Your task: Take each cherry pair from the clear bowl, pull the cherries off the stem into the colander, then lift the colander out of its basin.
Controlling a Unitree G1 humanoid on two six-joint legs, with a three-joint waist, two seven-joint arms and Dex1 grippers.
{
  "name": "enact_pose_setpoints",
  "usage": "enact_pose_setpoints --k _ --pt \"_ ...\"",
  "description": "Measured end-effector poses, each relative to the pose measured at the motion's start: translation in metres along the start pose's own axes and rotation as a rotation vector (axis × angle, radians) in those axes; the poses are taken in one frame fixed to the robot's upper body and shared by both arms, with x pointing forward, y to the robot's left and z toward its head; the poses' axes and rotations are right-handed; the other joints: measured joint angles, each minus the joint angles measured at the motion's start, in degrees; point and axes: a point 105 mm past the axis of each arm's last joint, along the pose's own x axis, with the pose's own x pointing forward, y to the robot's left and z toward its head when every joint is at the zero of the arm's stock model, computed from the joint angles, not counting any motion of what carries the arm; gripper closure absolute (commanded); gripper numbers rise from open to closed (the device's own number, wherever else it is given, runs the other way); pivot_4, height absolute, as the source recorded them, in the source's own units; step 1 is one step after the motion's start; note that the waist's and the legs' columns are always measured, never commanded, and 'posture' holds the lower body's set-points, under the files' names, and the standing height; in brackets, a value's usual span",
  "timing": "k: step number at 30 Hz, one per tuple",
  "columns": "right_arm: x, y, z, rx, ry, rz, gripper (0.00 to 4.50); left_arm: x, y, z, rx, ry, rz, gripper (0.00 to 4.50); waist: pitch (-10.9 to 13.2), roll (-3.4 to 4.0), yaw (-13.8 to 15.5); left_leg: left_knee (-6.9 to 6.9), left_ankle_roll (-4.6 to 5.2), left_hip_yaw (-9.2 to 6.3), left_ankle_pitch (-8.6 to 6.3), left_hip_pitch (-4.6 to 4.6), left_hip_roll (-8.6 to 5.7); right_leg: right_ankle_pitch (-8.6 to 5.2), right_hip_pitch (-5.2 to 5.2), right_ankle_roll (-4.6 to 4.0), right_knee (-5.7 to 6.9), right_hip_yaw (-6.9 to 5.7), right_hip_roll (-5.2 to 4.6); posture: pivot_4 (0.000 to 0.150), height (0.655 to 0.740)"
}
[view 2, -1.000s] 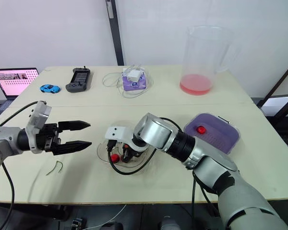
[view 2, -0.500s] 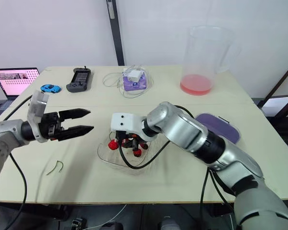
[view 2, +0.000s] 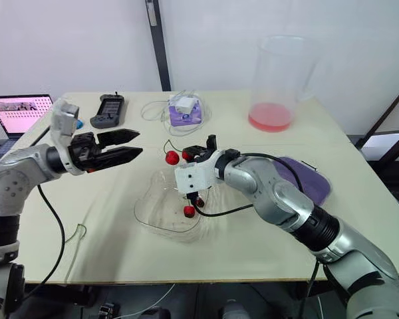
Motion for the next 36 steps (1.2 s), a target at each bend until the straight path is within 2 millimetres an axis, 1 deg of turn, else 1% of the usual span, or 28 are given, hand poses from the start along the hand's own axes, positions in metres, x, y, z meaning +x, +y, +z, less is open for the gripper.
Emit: enact_pose_setpoints --k 3,5,8,11,14,17,20,21,22,23,24,31,33,36 --pt "0.000 0.004 0.007 -0.036 -0.009 -0.013 3.32 0.016 0.009 -0.005 0.022 0.002 0.034 0.00 0.0 -0.01 0.2 0.03 -0.17 -0.01 0.09 0.00 -0.02 0.00 0.05 0.00 -0.01 -0.01 -0.05 0.150 0.7332" --pt "-0.001 0.004 0.014 -0.053 -0.023 -0.021 3.32 0.023 0.013 -0.009 0.021 0.006 0.049 0.00 0.0 -0.02 0.3 0.04 -0.17 -0.01 0.10 0.00 -0.03 0.00 0.06 0.00 -0.01 -0.01 -0.05 0.150 0.7332" --pt "-0.003 0.003 0.014 -0.059 -0.012 -0.026 3.32 0.031 0.011 -0.014 0.012 0.008 0.035 0.00 0.0 -0.02 0.3 0.03 -0.21 -0.02 0.12 0.00 -0.03 0.00 0.06 0.00 0.00 -0.01 -0.04 0.150 0.7332" --pt "-0.004 0.006 0.012 -0.047 0.003 -0.022 3.32 0.037 0.010 -0.019 0.027 0.045 0.033 0.00 0.0 -0.02 0.2 0.03 -0.23 -0.02 0.13 0.00 -0.02 0.00 0.06 0.00 0.00 -0.01 -0.04 0.150 0.7332" --pt "-0.003 0.007 0.017 -0.035 0.000 -0.027 3.32 0.043 0.008 -0.019 0.039 0.058 0.033 0.00 0.0 -0.02 0.2 0.03 -0.25 -0.02 0.14 0.00 -0.03 0.00 0.06 0.00 0.00 -0.01 -0.04 0.150 0.7332" --pt "-0.003 0.007 0.021 -0.035 -0.005 -0.028 3.36 0.049 0.006 -0.016 0.040 0.054 0.030 0.87 0.0 -0.02 0.3 0.04 -0.25 -0.03 0.14 0.00 -0.03 0.00 0.07 0.00 0.00 -0.01 -0.04 0.150 0.7332" --pt "-0.004 0.007 0.020 -0.025 0.003 -0.031 3.36 0.050 0.007 -0.016 0.035 0.057 0.039 2.30 0.0 -0.02 0.2 0.04 -0.27 -0.03 0.15 0.00 -0.03 0.00 0.07 0.00 0.00 -0.01 -0.05 0.150 0.7332" --pt "-0.004 0.006 0.019 -0.026 0.005 -0.032 3.36 0.050 0.007 -0.017 0.030 0.063 0.041 2.98 0.0 -0.03 0.2 0.04 -0.27 -0.03 0.15 0.01 -0.03 0.00 0.07 0.00 0.00 -0.02 -0.04 0.150 0.7332" --pt "-0.004 0.005 0.019 -0.025 0.007 -0.034 3.36 0.050 0.008 -0.018 0.030 0.068 0.043 3.42 0.0 -0.02 0.2 0.03 -0.27 -0.03 0.15 0.01 -0.03 0.00 0.07 0.00 0.00 -0.02 -0.04 0.150 0.7332" --pt "-0.005 0.005 0.019 -0.028 0.007 -0.035 3.36 0.050 0.008 -0.019 0.031 0.075 0.047 3.99 0.0 -0.02 0.2 0.04 -0.27 -0.03 0.15 0.01 -0.03 0.00 0.07 0.00 0.00 -0.01 -0.04 0.150 0.7332" --pt "-0.005 0.004 0.019 -0.030 0.006 -0.035 3.36 0.050 0.009 -0.020 0.031 0.080 0.049 4.42 0.0 -0.03 0.2 0.04 -0.27 -0.03 0.15 0.01 -0.03 0.00 0.07 0.00 0.00 -0.01 -0.05 0.150 0.7332" --pt "-0.005 0.003 0.019 -0.033 0.005 -0.035 3.36 0.051 0.009 -0.022 0.024 0.087 0.046 4.42 0.0 -0.03 0.2 0.04 -0.28 -0.03 0.16 0.01 -0.03 0.00 0.07 0.00 0.00 -0.02 -0.05 0.150 0.7332" --pt "-0.005 0.003 0.019 -0.026 0.005 -0.034 2.74 0.051 0.009 -0.022 0.023 0.087 0.046 4.50 0.0 -0.02 0.2 0.04 -0.28 -0.03 0.16 0.01 -0.03 0.00 0.07 0.00 0.00 -0.02 -0.05 0.150 0.7332" --pt "-0.006 0.006 0.018 -0.005 0.005 -0.023 1.51 0.051 0.009 -0.023 0.019 0.086 0.044 4.50 0.0 -0.03 0.3 0.04 -0.29 -0.03 0.16 0.01 -0.03 0.00 0.08 0.00 0.01 -0.02 -0.05 0.150 0.7332"
